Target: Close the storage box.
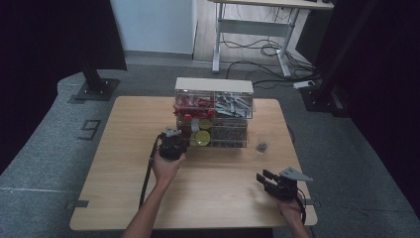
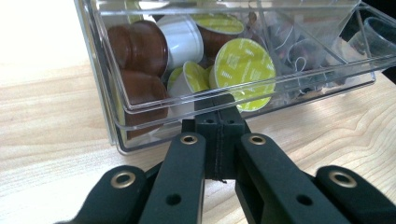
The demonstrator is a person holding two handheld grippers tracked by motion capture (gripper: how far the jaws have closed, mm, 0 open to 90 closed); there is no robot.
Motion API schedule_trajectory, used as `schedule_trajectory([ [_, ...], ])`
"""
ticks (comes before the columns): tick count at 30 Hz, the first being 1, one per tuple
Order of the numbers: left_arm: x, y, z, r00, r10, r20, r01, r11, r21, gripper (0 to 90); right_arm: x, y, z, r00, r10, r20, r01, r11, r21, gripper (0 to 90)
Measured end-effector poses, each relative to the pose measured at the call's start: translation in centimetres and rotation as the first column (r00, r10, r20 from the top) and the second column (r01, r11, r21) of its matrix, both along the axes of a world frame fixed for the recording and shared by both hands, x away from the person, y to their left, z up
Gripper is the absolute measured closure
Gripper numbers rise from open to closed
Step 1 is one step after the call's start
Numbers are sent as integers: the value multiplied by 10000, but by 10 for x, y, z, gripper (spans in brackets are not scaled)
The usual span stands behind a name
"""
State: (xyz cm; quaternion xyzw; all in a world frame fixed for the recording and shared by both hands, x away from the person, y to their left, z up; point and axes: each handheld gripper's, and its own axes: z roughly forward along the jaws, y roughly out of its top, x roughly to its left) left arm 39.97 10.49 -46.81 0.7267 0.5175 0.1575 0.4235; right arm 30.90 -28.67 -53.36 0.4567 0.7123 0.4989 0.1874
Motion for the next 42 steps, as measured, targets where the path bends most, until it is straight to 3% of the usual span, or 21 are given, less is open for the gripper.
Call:
schedule_trajectory([
  [26,1,0,-17,9995,-6,-324,10,9999,137,899,0,-1,-3,9999,-86,-79,85,9998,-175,605],
  [42,1,-1,-22,9987,-105,-505,105,9999,-3,899,1,-1,-4,9999,-90,-98,89,9998,-178,604],
])
